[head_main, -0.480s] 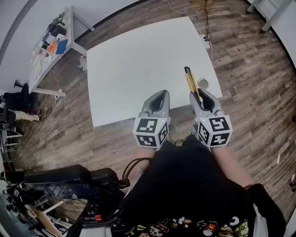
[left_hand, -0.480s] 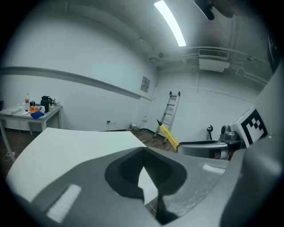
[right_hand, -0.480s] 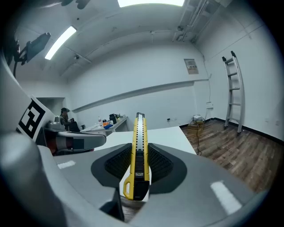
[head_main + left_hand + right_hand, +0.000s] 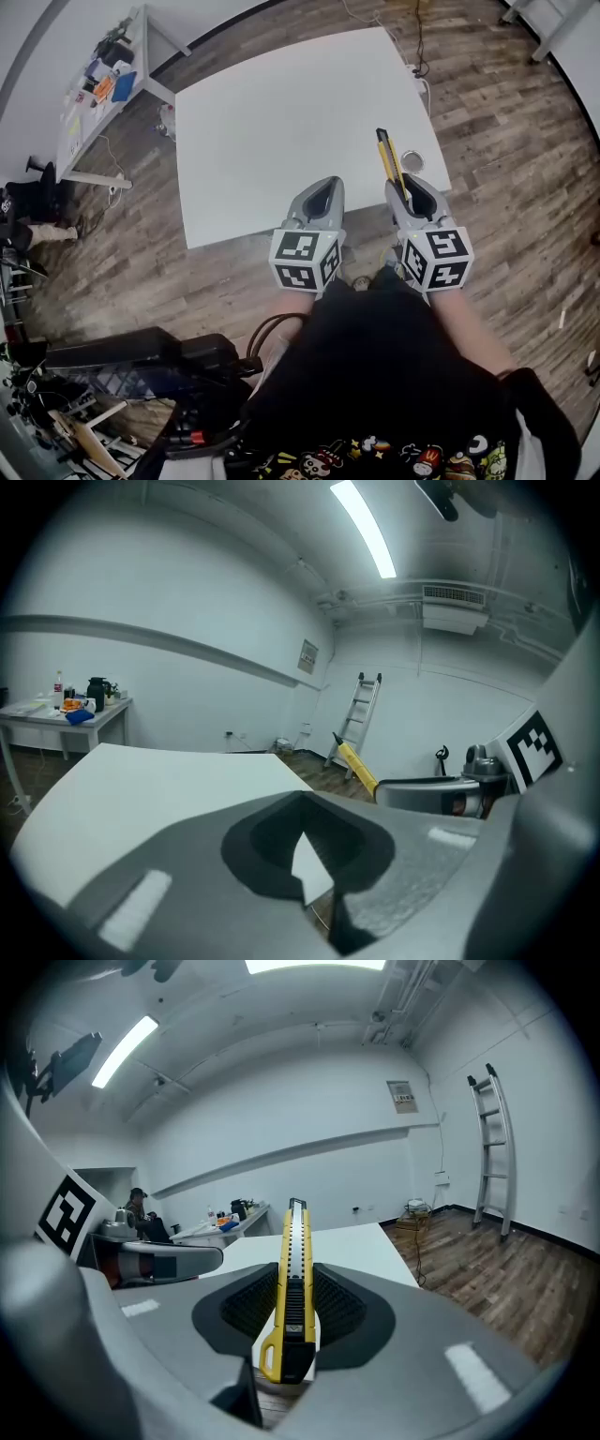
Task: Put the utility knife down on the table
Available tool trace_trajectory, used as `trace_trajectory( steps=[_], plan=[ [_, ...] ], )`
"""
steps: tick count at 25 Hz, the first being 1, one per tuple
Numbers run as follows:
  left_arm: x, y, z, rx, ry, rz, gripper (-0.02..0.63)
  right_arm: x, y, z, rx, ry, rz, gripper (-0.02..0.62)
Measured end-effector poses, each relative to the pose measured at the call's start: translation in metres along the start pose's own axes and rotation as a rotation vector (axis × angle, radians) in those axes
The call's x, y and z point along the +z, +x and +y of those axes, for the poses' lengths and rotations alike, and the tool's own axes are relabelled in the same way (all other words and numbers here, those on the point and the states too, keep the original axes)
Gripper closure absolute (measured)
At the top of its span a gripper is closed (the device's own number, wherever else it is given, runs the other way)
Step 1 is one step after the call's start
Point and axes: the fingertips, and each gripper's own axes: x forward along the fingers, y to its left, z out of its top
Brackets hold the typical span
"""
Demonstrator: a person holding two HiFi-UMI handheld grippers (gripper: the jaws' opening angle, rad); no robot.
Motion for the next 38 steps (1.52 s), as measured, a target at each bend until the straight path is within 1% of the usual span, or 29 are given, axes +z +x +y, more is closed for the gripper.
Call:
trace_trajectory(
  steps=[6,10,17,21,27,32,38],
  plan=[
    [-0.006,0.002,0.001,0.001,-0.01,0.016,0.606,-0.01,0.013,-0.007,0.003,0.004,0.03,0.457],
    [-0.009,0.003,0.003,0.02,-0.016,0.016,0.606,-0.02,0.038,-0.018,0.005,0.004,0.063,0.456],
    [-0.012,0.007,0.015,0.055,-0.043,0.024,0.606,-0.026,0.086,-0.026,-0.001,-0.036,0.106,0.456],
    [-0.013,0.006,0.026,0.081,-0.054,0.024,0.606,-0.039,0.116,-0.033,-0.007,-0.054,0.158,0.456],
    [-0.016,0.005,0.047,0.134,-0.088,0.023,0.606,-0.071,0.164,-0.049,-0.039,-0.107,0.267,0.456],
    [-0.017,0.009,0.063,0.166,-0.112,0.03,0.606,-0.088,0.197,-0.059,-0.05,-0.111,0.343,0.456],
    [-0.022,0.012,0.077,0.195,-0.136,0.038,0.606,-0.101,0.22,-0.064,-0.059,-0.119,0.4,0.457]
  ],
)
